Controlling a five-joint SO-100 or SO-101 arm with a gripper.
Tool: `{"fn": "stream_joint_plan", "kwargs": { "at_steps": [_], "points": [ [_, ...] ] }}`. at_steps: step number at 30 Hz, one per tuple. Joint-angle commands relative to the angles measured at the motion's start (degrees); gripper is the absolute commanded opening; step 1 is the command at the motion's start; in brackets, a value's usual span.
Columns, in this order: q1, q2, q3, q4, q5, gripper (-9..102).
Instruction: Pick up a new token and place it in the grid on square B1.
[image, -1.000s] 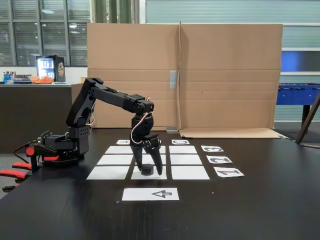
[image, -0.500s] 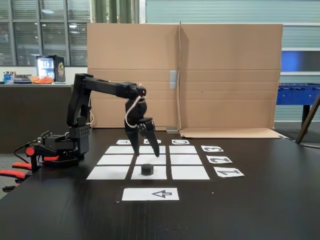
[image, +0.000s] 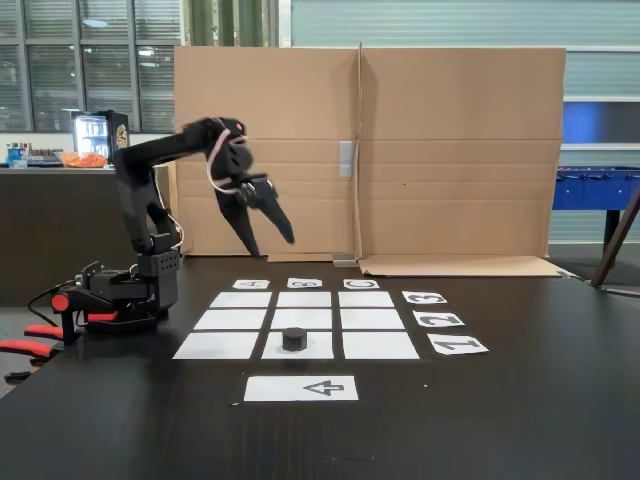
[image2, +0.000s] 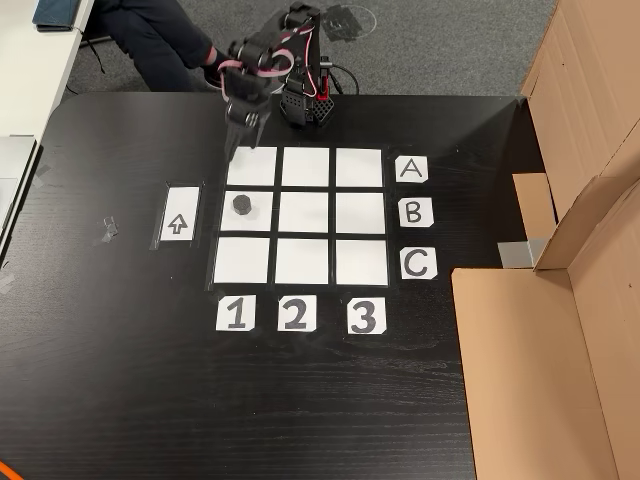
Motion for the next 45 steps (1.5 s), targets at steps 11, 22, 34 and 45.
{"fn": "stream_joint_plan", "kwargs": {
  "at_steps": [11,22,34,45],
  "points": [
    [20.7,25.8,5.3,1.8,-1.9,34],
    [46.0,25.3,19.8,-14.4,-3.8,33],
    [55.3,11.2,21.9,-14.2,-5.2,27],
    [55.0,6.0,25.0,-13.4,-4.9,17]
  ]
}}
